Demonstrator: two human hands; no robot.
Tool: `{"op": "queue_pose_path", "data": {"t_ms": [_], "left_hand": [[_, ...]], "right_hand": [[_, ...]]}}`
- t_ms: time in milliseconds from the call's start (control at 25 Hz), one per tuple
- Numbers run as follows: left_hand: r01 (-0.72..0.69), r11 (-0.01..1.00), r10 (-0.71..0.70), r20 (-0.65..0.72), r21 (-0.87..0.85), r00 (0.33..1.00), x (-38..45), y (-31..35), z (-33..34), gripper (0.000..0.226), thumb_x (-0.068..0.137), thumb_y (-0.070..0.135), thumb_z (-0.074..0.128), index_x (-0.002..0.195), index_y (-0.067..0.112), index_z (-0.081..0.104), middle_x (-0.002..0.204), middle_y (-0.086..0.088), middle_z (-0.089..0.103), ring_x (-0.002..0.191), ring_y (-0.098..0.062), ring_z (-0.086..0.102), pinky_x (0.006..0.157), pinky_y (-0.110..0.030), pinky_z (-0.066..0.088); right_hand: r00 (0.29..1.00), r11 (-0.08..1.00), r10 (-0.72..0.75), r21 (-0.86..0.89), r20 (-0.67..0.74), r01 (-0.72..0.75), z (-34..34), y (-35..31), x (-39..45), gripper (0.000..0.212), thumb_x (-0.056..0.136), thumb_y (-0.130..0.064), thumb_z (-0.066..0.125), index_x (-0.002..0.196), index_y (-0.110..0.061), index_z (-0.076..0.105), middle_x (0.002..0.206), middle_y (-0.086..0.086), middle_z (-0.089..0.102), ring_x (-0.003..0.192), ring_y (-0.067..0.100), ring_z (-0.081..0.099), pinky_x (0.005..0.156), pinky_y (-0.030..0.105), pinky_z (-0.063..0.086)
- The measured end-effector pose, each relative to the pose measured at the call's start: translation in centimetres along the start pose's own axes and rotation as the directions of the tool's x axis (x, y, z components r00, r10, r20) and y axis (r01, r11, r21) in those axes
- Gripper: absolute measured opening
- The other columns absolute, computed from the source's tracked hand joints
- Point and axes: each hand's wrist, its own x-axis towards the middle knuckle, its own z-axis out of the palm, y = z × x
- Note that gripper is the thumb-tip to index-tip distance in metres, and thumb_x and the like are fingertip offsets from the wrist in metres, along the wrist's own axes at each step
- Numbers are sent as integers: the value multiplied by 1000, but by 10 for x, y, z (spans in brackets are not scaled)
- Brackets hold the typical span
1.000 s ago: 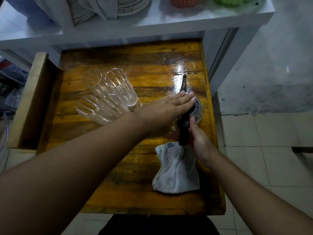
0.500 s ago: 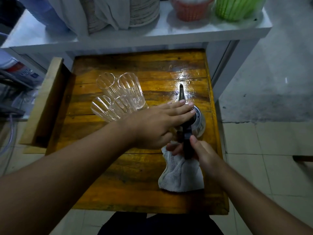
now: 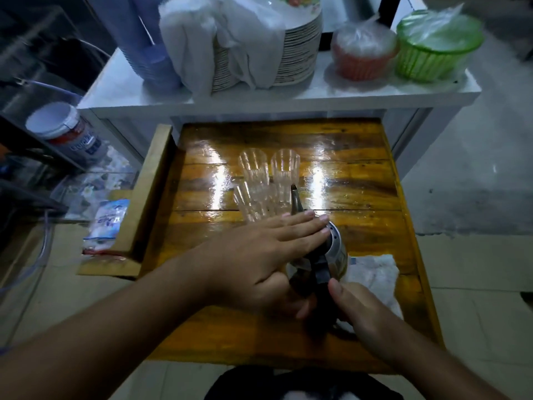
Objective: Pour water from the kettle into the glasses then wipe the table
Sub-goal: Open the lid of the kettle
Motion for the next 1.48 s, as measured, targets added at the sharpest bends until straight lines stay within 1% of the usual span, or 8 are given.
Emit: {"op": "queue_pose_path", "data": {"t_ms": [200,360,560,800,1000,1120,1240,1480], "left_hand": [[-1,998,0,-17,-71,1000,-44,-39,-1,77,83,36,28,158,23,13,167,6,5,151,-2,-7,121,-45,16],[6,989,-9,-16,-147,1000,-60,-69,1,76,86,27,36,158,25,13,167,10,2,150,1,-7,122,-39,12],[39,968,-35,19,-248,999,-64,-95,-1,75,86,23,38,157,31,17,166,15,6,148,6,-3,121,-36,16],[34,948,-29,19,-315,999,-58,-103,-1,74,85,25,37,157,32,19,165,16,9,148,7,2,119,-27,14],[33,932,-23,31,-361,999,-53,-103,-6,73,86,27,35,156,32,19,165,17,10,147,9,3,117,-22,11],[28,912,-21,23,-410,1000,-49,-105,-9,71,86,27,34,156,32,23,164,17,13,147,9,5,116,-19,10],[31,872,-31,9,-488,999,-45,-110,-12,67,87,26,34,153,34,31,162,19,21,145,10,14,109,-11,13],[87,782,-58,68,-617,996,-35,-115,-23,59,90,37,28,147,37,43,158,13,35,133,5,32,98,-15,30]], "right_hand": [[999,1000,25,-15,-33,-26,48,-14,25,78,88,-68,26,91,-13,82,108,-8,81,111,7,70,109,37,43],[993,996,84,28,-81,-82,72,-24,44,74,95,-61,29,89,-10,82,107,-3,82,112,9,71,114,44,39],[979,989,144,46,-143,-139,84,-33,59,72,93,-58,30,85,-7,82,103,3,83,108,13,73,114,45,40],[969,983,175,83,-173,-163,81,-38,59,87,73,-88,47,84,-9,82,102,9,82,108,21,74,111,48,43],[954,974,208,135,-214,-181,81,-53,54,71,91,-65,44,78,-7,82,98,11,83,102,23,76,100,43,53],[942,956,250,215,-223,-202,83,-67,52,64,85,-55,44,74,-3,81,94,15,82,94,24,78,78,28,59],[937,950,261,233,-231,-207,84,-76,51,63,83,-53,45,74,0,78,92,18,82,85,21,79,69,23,58],[927,941,291,246,-236,-232,83,-83,50,63,84,-54,46,75,1,76,93,21,81,94,28,79,83,35,61]]}}
